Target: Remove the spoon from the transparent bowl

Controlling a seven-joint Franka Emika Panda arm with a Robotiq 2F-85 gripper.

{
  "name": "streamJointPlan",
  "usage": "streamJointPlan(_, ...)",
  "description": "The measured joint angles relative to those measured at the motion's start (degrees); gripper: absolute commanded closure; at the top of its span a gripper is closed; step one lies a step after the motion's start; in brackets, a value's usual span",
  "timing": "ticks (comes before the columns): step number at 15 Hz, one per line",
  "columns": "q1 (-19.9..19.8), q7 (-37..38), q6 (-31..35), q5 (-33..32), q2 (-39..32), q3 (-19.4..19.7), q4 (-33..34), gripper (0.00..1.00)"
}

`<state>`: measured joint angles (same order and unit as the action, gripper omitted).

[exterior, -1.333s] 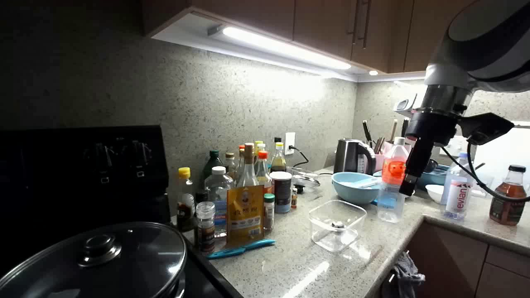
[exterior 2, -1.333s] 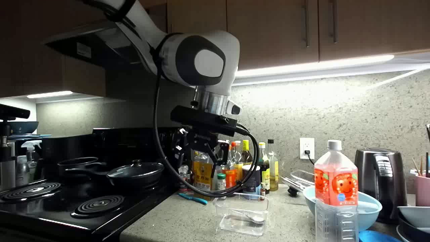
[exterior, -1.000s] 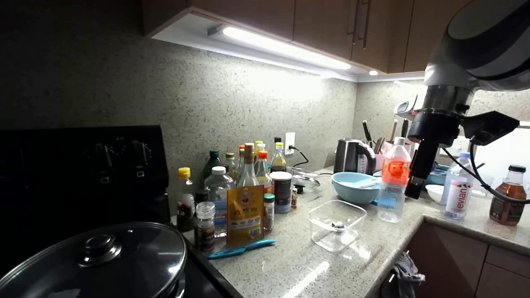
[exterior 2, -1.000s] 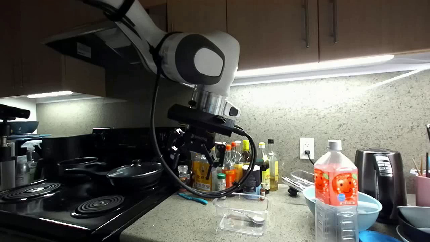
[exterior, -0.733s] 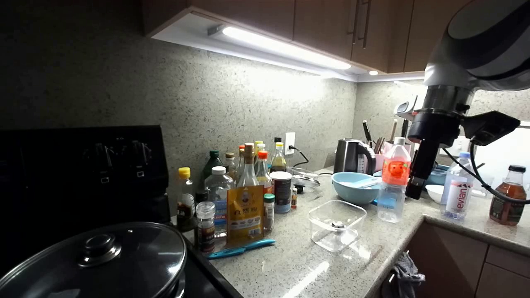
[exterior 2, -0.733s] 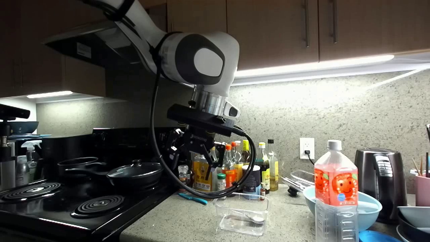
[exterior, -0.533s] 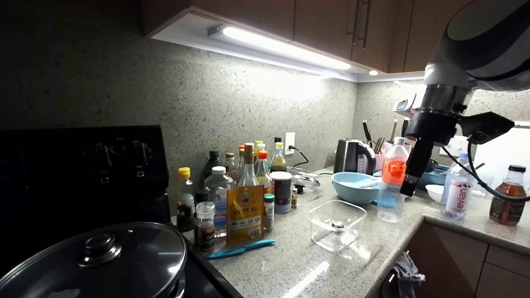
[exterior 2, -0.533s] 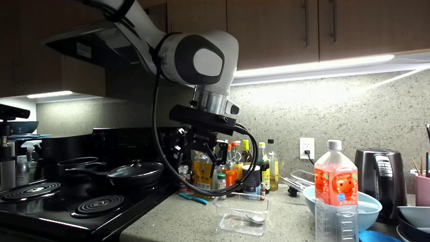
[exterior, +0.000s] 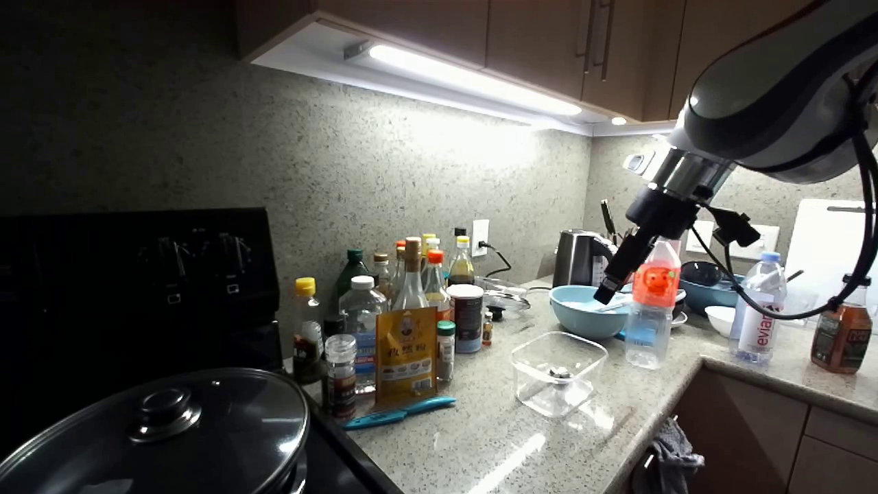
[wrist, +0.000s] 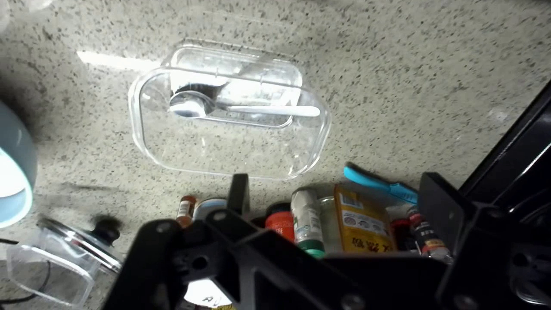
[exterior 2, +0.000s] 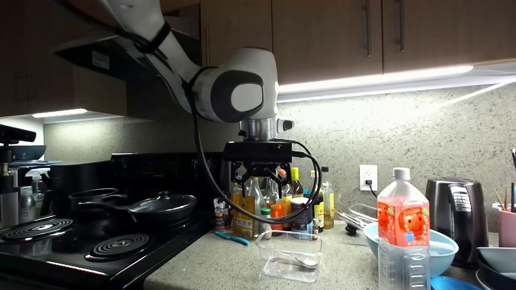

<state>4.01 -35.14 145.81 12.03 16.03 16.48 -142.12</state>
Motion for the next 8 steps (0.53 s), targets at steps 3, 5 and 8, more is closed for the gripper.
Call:
streamJointPlan(3, -0.1, 0.0, 0.3, 0.0, -1.1, -0.4, 0.4, 0.0)
streamJointPlan(5, -0.2, 0.0, 0.3, 0.0, -0.9, -0.4, 0.4, 0.0)
streamJointPlan(8, 0.0, 0.0, 1.3, 0.0, -1.0, -0.7, 0.4, 0.0)
